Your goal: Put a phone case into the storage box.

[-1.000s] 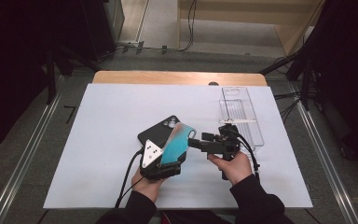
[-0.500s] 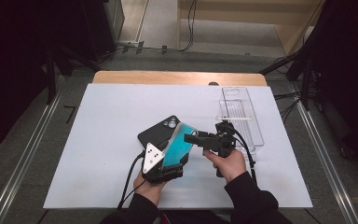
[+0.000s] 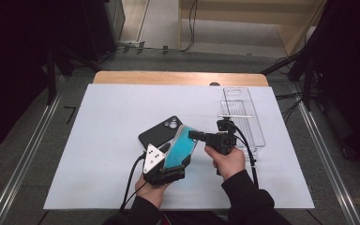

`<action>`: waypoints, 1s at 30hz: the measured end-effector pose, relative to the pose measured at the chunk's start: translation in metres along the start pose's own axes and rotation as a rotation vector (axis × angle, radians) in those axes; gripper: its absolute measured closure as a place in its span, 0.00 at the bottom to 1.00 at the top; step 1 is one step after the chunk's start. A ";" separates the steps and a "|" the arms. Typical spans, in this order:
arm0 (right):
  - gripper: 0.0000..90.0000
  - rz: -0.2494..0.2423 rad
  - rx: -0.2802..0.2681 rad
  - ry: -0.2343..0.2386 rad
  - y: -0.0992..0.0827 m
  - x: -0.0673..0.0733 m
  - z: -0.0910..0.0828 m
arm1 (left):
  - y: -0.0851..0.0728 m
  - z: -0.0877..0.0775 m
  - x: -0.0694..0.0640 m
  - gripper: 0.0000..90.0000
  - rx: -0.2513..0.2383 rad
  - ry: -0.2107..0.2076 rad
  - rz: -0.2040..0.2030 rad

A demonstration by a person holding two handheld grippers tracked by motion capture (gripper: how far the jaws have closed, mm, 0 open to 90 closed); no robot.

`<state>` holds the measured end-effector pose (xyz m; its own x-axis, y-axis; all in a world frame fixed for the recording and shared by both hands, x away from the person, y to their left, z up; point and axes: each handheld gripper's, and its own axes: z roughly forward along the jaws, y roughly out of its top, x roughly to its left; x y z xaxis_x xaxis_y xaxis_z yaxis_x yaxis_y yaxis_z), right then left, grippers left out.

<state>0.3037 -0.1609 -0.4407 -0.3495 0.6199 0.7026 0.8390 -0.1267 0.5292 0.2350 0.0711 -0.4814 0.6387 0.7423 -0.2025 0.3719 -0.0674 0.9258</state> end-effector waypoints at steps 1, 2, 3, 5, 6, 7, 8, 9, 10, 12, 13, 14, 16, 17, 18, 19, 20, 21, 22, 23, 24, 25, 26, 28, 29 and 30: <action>0.82 0.008 0.001 0.007 0.000 0.000 0.000 | 0.000 0.000 0.000 0.19 -0.001 0.000 0.002; 0.82 0.014 0.003 0.012 0.001 0.000 0.000 | 0.000 0.000 0.000 0.19 -0.002 0.001 0.003; 0.82 0.017 0.004 0.012 0.001 0.001 -0.001 | 0.000 0.000 0.000 0.19 -0.002 -0.002 0.002; 0.83 0.023 0.004 0.015 0.001 0.001 -0.001 | 0.000 0.000 0.000 0.19 -0.003 -0.005 0.005; 0.83 0.023 0.002 0.015 0.001 0.001 -0.002 | 0.000 0.000 0.000 0.19 -0.008 -0.005 0.011; 0.83 0.023 0.001 0.018 0.001 0.002 -0.003 | 0.000 0.000 0.000 0.19 -0.008 -0.008 0.011; 0.84 0.024 -0.003 0.023 0.001 0.003 -0.003 | 0.000 0.000 0.000 0.19 -0.006 -0.010 0.010; 0.84 0.025 -0.003 0.024 0.001 0.004 -0.004 | 0.000 0.000 0.000 0.19 -0.007 -0.013 0.007; 0.84 0.018 -0.003 0.022 0.001 0.006 -0.004 | 0.000 0.000 0.000 0.19 -0.004 -0.015 0.004; 0.85 0.011 0.001 0.024 0.002 0.009 -0.005 | 0.000 0.001 0.001 0.19 0.000 -0.019 0.000; 0.85 0.007 0.002 0.023 0.002 0.010 -0.005 | 0.000 0.001 0.001 0.19 0.000 -0.019 0.006; 0.85 0.008 0.006 0.023 0.002 0.011 -0.006 | 0.000 0.001 0.001 0.19 0.000 -0.019 0.008; 0.85 0.008 0.006 0.023 0.002 0.011 -0.006 | 0.001 0.001 0.001 0.19 0.003 -0.021 0.012; 0.85 0.008 0.006 0.025 0.002 0.011 -0.006 | 0.001 0.001 0.001 0.19 0.006 -0.022 0.011; 0.85 0.007 0.007 0.025 0.002 0.011 -0.006 | 0.001 0.001 0.001 0.19 0.007 -0.025 0.010; 0.85 0.000 0.004 0.024 0.002 0.011 -0.006 | 0.002 0.001 0.001 0.19 0.017 -0.028 0.002; 0.85 -0.009 0.004 0.019 0.002 0.012 -0.006 | 0.003 0.002 0.001 0.18 0.034 -0.033 -0.017; 0.86 -0.012 0.010 0.018 0.002 0.013 -0.007 | 0.005 0.002 0.002 0.18 0.055 -0.040 -0.028; 0.86 -0.023 0.009 0.015 0.002 0.014 -0.007 | 0.007 0.003 0.002 0.18 0.071 -0.042 -0.036; 0.86 -0.032 0.008 0.008 0.002 0.014 -0.007 | 0.008 0.003 0.002 0.16 0.086 -0.039 -0.037; 0.86 -0.042 0.007 0.002 0.003 0.015 -0.008 | 0.009 0.003 0.003 0.15 0.091 -0.043 -0.039; 0.86 -0.045 0.007 -0.003 0.003 0.016 -0.009 | 0.010 0.003 0.003 0.15 0.105 -0.044 -0.048; 0.86 -0.051 0.003 -0.009 0.003 0.016 -0.010 | 0.011 0.003 0.004 0.15 0.115 -0.049 -0.057; 0.86 -0.064 -0.006 -0.022 0.004 0.017 -0.011 | 0.014 0.002 0.004 0.15 0.130 -0.058 -0.064; 0.86 -0.072 -0.006 -0.029 0.004 0.018 -0.012 | 0.016 0.001 0.004 0.15 0.140 -0.056 -0.063; 0.86 -0.083 -0.007 -0.041 0.004 0.019 -0.013 | 0.018 0.001 0.004 0.15 0.156 -0.064 -0.066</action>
<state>0.2955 -0.1594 -0.4191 -0.4002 0.6594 0.6364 0.8049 -0.0791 0.5881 0.2453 0.0724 -0.4659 0.6487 0.7053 -0.2860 0.5116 -0.1260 0.8499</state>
